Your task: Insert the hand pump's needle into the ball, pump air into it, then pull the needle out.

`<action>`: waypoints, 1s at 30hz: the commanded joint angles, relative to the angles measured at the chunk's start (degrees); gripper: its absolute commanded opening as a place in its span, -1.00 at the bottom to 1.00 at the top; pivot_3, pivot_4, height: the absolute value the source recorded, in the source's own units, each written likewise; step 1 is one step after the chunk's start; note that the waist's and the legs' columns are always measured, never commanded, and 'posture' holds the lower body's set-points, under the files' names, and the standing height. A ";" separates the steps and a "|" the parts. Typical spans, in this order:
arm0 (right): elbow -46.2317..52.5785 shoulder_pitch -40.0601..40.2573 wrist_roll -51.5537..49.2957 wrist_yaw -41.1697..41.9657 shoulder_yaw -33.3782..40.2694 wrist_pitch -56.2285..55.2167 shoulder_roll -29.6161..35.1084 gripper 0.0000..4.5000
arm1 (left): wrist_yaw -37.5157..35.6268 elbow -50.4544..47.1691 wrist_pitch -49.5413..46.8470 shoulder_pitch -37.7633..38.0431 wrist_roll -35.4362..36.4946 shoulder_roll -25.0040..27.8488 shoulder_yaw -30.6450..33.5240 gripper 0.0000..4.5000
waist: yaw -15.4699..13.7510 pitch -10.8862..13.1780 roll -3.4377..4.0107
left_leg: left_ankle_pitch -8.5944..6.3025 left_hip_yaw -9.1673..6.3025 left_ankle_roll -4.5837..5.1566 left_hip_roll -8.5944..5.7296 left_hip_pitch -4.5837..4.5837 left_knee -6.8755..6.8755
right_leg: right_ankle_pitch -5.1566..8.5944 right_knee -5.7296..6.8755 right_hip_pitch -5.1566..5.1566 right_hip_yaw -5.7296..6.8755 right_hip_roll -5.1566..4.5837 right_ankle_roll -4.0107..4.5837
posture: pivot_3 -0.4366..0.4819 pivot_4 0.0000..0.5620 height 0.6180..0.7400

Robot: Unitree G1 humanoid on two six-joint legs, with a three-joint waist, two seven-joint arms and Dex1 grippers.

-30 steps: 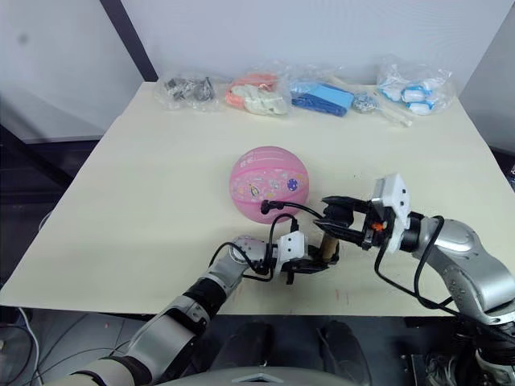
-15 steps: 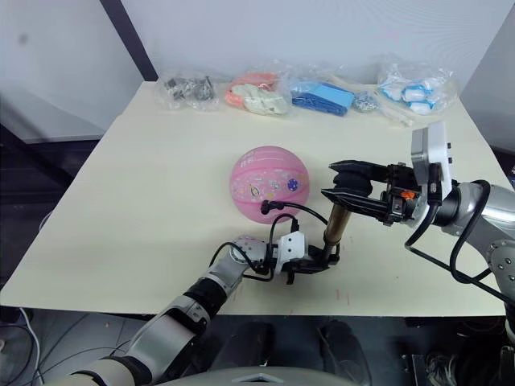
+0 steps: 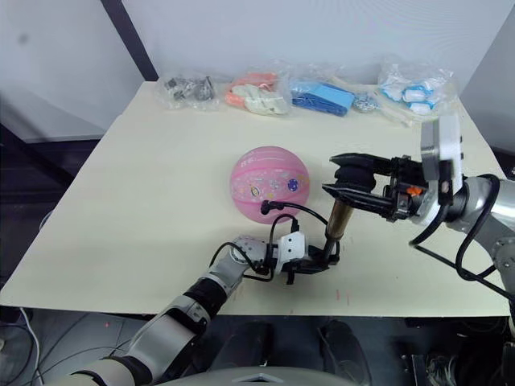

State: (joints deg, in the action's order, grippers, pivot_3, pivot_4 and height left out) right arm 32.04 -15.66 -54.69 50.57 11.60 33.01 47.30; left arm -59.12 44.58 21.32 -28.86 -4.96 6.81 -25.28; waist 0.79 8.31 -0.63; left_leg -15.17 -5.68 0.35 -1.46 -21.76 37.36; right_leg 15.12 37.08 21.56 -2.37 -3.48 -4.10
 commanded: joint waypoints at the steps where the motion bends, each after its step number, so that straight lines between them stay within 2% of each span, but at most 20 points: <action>1: -1.02 4.19 7.82 0.77 -4.77 -3.65 -1.82 -0.18 | -0.08 2.99 -1.29 1.82 -2.44 0.74 -1.43 -0.55 | -0.01 -0.02 -0.03 | 0.00 0.00 0.00 0.00 0.01 0.01 | 0.00 0.00 -0.01 0.00 0.01 -0.01 | -0.05 -0.47 0.94; 12: -9.09 13.68 24.46 0.38 -17.45 -16.46 -11.00 -0.18 | 0.22 3.00 -1.35 1.78 -2.36 0.76 -1.27 -0.55 | 0.02 -0.26 -0.16 | 0.00 0.01 -0.01 0.03 0.09 0.01 | 0.00 0.01 -0.03 -0.01 0.08 -0.02 | -0.05 -0.47 0.94; 15: -10.98 14.50 24.63 -0.79 -17.45 -17.99 -14.08 -0.18 | 0.23 3.00 -1.32 1.80 -2.35 0.86 -1.23 -0.55 | 0.03 -0.30 -0.16 | 0.00 0.00 -0.01 0.04 0.11 0.02 | 0.00 0.01 -0.04 -0.01 0.12 -0.02 | -0.05 -0.47 0.94; 19: -13.10 14.82 28.07 0.86 -18.64 -20.00 -13.54 -0.18 | 0.06 2.96 -1.31 1.78 -2.27 0.93 -1.20 -0.55 | 0.07 -0.36 -0.11 | 0.00 0.00 -0.01 0.07 0.14 0.02 | 0.01 0.01 -0.06 -0.03 0.16 -0.02 | -0.05 -0.47 0.94; 24: -8.10 13.31 22.61 1.12 -15.16 -16.11 -12.42 -0.18 | -0.23 2.79 -1.30 2.00 -2.22 1.12 -1.24 -0.55 | 0.03 -0.38 -0.08 | 0.00 -0.04 -0.01 0.07 0.13 0.02 | 0.01 0.01 -0.07 -0.03 0.19 -0.01 | -0.05 -0.47 0.94; 30: 1.37 7.12 7.96 -0.81 -6.65 -5.49 -7.65 -0.18 | -0.27 3.12 -1.15 1.79 -2.28 1.08 -1.24 -0.55 | -0.01 -0.17 0.18 | 0.00 -0.06 -0.01 0.04 -0.02 0.02 | -0.01 0.01 0.03 -0.05 0.16 0.02 | -0.05 -0.47 0.94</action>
State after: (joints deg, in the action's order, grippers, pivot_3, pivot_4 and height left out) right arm 28.29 -6.53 -41.05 49.72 1.52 25.98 38.94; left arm -59.02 44.89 21.74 -28.76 -4.85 6.87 -25.16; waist 0.78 8.14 -0.45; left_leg -15.17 -5.75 0.35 -1.42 -21.78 37.38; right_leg 15.12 37.09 21.58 -2.42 -3.33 -4.08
